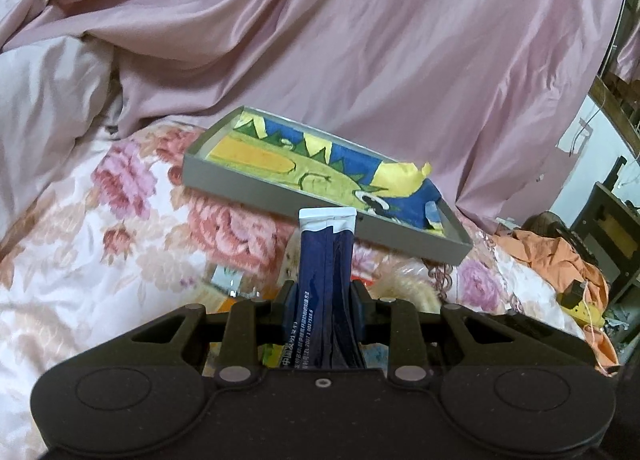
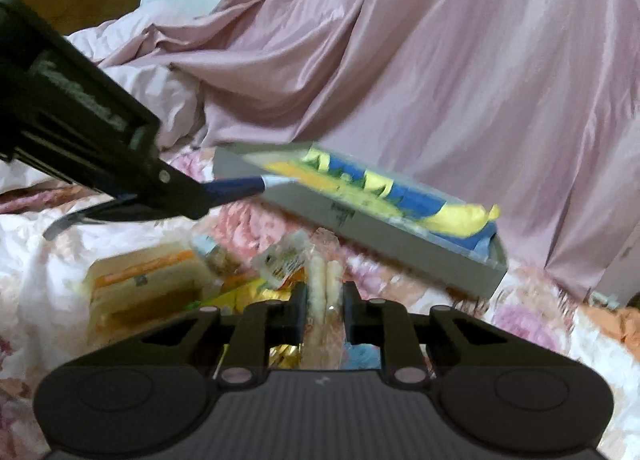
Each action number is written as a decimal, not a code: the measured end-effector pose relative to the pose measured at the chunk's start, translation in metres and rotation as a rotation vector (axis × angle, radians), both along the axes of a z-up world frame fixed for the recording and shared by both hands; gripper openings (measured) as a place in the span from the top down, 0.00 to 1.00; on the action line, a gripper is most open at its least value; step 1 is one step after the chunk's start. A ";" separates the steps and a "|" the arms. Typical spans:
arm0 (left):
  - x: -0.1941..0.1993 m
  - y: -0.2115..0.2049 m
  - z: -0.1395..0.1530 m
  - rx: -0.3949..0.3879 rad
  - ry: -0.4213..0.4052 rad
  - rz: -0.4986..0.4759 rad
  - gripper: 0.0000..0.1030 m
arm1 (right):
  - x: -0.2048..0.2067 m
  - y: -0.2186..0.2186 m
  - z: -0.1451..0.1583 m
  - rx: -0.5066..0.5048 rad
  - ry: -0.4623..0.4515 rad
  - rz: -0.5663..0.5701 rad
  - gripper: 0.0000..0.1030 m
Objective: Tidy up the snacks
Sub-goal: 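Carry both held snacks over the gray tray and lower them inside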
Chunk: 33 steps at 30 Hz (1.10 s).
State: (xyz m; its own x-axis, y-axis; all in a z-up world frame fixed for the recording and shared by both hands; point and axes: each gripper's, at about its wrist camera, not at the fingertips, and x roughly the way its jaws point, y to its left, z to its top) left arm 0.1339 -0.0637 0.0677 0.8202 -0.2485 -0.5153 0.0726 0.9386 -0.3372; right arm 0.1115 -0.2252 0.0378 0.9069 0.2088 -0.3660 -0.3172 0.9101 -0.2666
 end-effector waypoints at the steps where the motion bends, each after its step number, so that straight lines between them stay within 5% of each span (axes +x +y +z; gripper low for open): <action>1: 0.004 0.000 0.002 0.002 -0.006 0.006 0.71 | 0.002 -0.001 0.003 0.006 -0.019 -0.002 0.80; 13: 0.073 -0.005 0.034 -0.016 -0.156 0.072 0.70 | 0.051 -0.008 0.029 -0.008 -0.291 -0.079 0.80; 21: 0.131 -0.021 0.032 -0.015 -0.210 0.084 0.70 | 0.096 -0.013 0.023 0.006 -0.313 -0.133 0.80; 33: 0.183 -0.031 -0.007 -0.020 -0.142 0.131 0.70 | 0.127 -0.027 0.012 0.068 -0.234 -0.144 0.80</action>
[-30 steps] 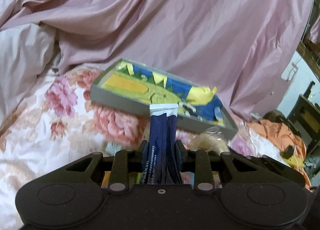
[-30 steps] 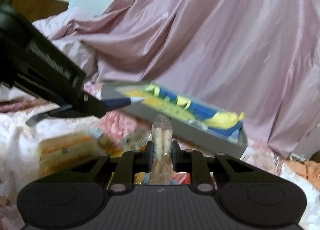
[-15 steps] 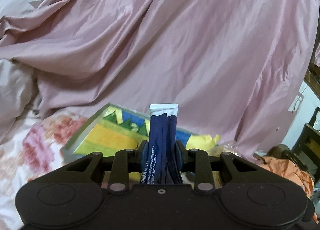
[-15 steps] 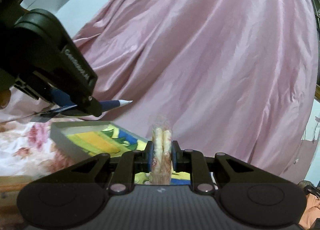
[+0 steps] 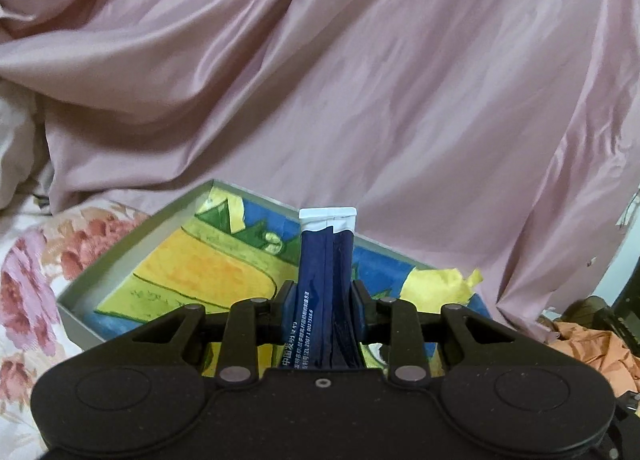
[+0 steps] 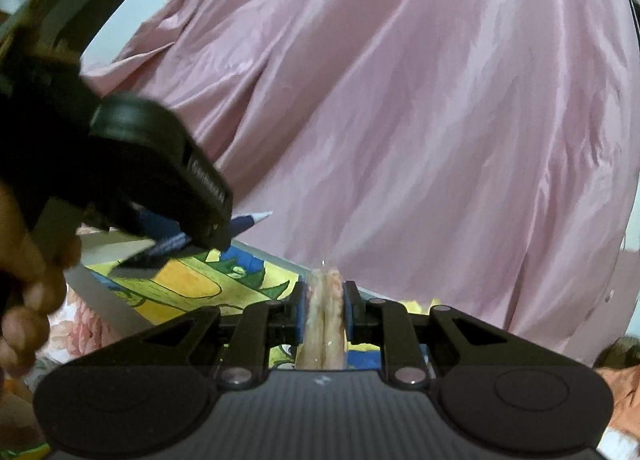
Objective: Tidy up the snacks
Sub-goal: 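Carry both held snacks over the gray tray and lower them inside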
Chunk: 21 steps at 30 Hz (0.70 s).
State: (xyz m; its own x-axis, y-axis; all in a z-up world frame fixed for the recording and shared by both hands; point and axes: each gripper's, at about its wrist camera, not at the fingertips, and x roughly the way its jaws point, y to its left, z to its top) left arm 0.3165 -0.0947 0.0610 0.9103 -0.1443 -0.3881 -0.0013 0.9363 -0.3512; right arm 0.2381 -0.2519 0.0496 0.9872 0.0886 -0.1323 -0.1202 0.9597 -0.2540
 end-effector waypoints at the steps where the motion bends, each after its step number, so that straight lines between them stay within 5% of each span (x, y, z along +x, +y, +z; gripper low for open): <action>1: 0.002 -0.001 -0.003 0.001 0.006 0.000 0.70 | 0.002 -0.002 0.000 0.010 0.010 -0.001 0.80; 7: 0.008 -0.007 -0.013 0.019 0.039 0.001 0.69 | 0.009 -0.007 -0.003 0.047 0.050 0.005 0.79; 12: 0.008 -0.006 -0.013 0.004 0.055 0.018 0.65 | 0.012 -0.011 -0.004 0.083 0.077 0.004 0.65; 21: -0.006 0.002 -0.001 -0.010 0.022 0.041 0.22 | 0.012 -0.014 -0.002 0.124 0.094 0.034 0.29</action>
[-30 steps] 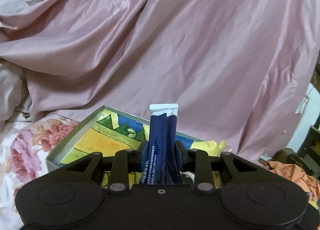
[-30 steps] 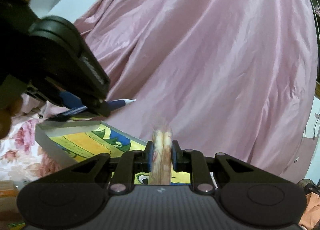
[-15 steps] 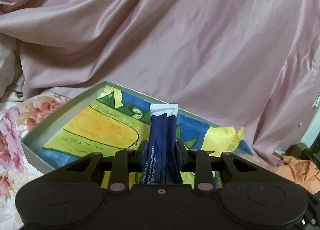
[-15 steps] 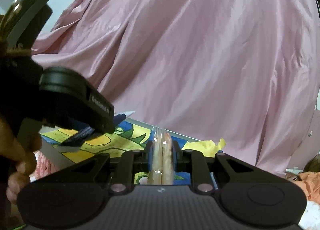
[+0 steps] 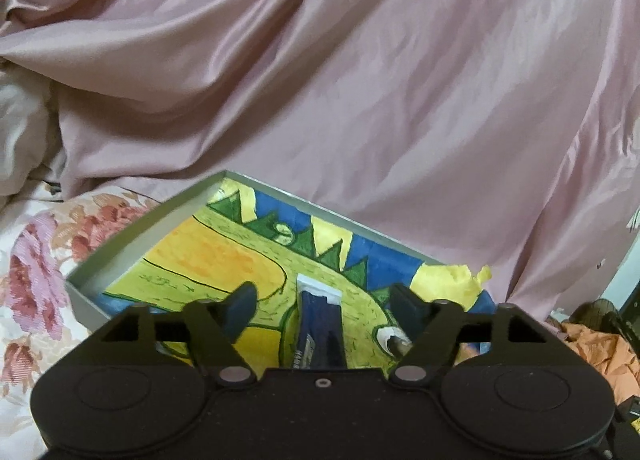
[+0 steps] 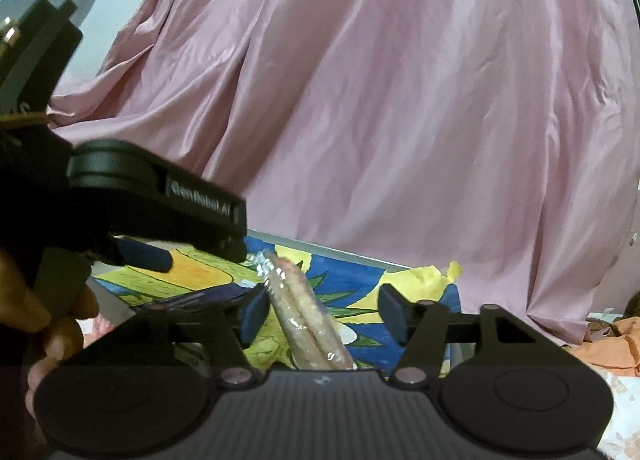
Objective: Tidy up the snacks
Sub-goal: 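Carry both held snacks over the gray tray and lower them inside, then open both grippers to release the snacks into the tray and withdraw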
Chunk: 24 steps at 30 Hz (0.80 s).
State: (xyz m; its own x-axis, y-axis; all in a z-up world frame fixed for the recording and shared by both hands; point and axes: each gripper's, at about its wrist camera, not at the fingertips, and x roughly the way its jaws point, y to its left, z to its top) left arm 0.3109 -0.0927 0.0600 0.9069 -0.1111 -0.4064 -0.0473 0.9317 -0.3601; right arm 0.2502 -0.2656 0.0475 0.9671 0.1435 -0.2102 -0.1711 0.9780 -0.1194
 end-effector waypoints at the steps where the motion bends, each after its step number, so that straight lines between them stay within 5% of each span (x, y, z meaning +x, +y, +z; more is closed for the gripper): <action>1: -0.002 0.002 0.001 -0.001 -0.004 0.005 0.18 | 0.000 0.000 0.001 0.010 0.003 0.007 0.22; 8: -0.026 0.017 0.012 0.000 -0.051 0.039 0.03 | -0.016 0.004 0.003 0.025 -0.039 0.042 0.03; 16: -0.065 0.030 0.025 0.032 -0.102 0.053 0.01 | -0.052 0.009 0.005 0.003 -0.129 0.051 0.00; 24: -0.113 0.046 0.031 0.083 -0.129 0.052 0.01 | -0.078 -0.003 0.014 0.135 -0.035 0.029 0.00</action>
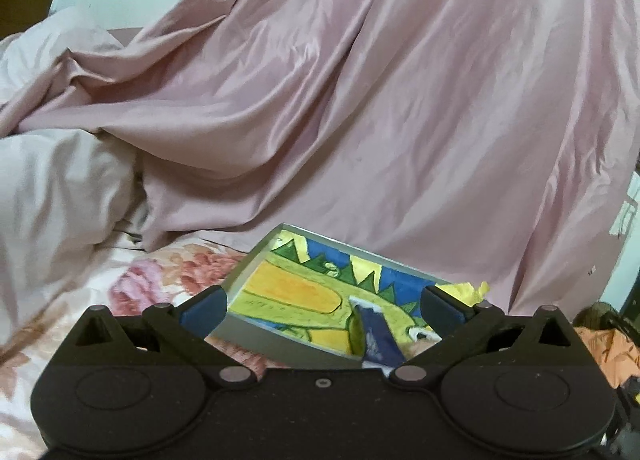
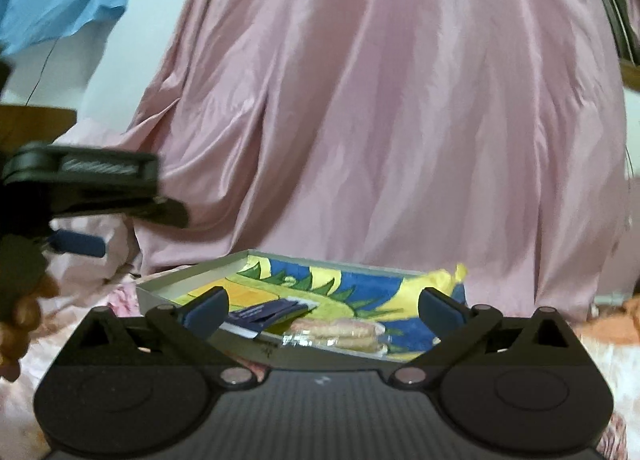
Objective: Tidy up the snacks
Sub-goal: 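Open both grippers to release the snacks into the tray and withdraw, then move the left gripper to the orange-striped bread bag while the right gripper moves to the gold pouch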
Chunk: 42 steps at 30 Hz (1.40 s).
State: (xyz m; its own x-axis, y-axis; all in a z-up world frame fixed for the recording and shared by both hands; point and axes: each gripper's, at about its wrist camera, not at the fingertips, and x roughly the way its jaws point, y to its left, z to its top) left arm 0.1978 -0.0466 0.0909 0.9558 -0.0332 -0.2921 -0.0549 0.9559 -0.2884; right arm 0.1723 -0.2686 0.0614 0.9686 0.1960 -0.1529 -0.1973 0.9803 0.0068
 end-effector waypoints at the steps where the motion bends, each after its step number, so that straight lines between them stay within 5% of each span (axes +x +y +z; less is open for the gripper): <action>1: -0.006 0.002 0.000 0.006 0.000 -0.001 0.01 | -0.003 -0.003 0.001 0.022 0.018 -0.006 0.00; 9: -0.050 0.022 -0.007 0.051 0.025 -0.015 0.01 | -0.034 -0.021 -0.004 0.163 0.151 -0.052 0.00; 16: -0.082 0.033 -0.025 0.042 0.102 -0.050 0.01 | -0.070 -0.005 -0.010 0.092 0.178 -0.021 0.00; 21: -0.099 0.039 -0.040 0.041 0.145 -0.061 0.01 | -0.083 0.016 -0.021 0.031 0.290 0.070 0.00; 35: -0.105 0.052 -0.083 0.067 0.280 -0.132 0.01 | -0.064 0.047 -0.060 -0.066 0.597 0.152 0.00; 42: -0.090 0.049 -0.095 0.118 0.319 -0.171 0.01 | -0.054 0.056 -0.075 -0.096 0.668 0.159 0.00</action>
